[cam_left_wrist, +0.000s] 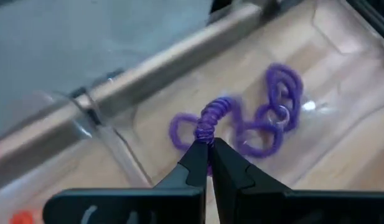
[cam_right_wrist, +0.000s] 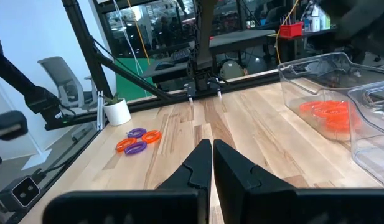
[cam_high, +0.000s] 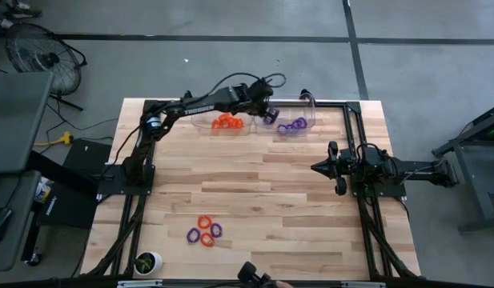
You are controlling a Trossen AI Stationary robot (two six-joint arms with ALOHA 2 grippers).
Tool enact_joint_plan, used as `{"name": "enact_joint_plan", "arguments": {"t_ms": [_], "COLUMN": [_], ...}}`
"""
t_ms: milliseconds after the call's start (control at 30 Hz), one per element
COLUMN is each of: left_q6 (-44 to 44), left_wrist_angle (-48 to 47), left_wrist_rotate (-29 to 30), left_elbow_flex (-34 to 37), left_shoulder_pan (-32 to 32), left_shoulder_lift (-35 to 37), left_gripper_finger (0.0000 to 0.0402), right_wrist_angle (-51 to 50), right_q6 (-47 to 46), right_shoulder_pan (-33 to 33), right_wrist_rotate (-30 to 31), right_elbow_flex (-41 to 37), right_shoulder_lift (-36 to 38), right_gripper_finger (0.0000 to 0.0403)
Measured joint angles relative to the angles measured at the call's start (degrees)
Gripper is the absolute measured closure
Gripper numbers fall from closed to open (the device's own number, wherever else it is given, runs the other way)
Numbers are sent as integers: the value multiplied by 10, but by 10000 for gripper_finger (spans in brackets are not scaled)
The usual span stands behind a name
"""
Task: Sort spring keychains
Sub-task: Put the violet spring keychain into the right transparent bin, then put the orange spring keychain into the left transparent bin
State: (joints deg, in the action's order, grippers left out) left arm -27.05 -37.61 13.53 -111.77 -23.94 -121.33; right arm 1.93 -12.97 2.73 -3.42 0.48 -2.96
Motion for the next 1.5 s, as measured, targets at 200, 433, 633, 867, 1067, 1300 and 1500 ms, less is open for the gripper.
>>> {"name": "enact_joint_plan", "arguments": {"t_ms": [200,433,633,867,1067,1300,1500], "left_q6": [-9,-5,2,39,73,98,129], "left_wrist_angle": [14,37,46,46,24,-53,-130], "left_wrist_rotate": [-11,-43,-59,-78,-92,-97,-101], "left_elbow_flex": [-3,-4,-4,-4,-6,-4,-5], "left_shoulder_pan": [3,3,3,6,14,22,38], "left_shoulder_lift": [-17,-25,-25,-25,-2,21,43], "left_gripper_finger": [401,354,269,206,227,299,385], "right_wrist_angle": [0,0,0,0,0,0,0], "right_q6": [0,0,0,0,0,0,0], "right_shoulder_pan": [0,0,0,0,0,0,0], "right_wrist_rotate": [0,0,0,0,0,0,0], "right_elbow_flex": [0,0,0,0,0,0,0], "right_shoulder_lift": [0,0,0,0,0,0,0], "right_gripper_finger": [391,391,391,391,391,391,391]}}
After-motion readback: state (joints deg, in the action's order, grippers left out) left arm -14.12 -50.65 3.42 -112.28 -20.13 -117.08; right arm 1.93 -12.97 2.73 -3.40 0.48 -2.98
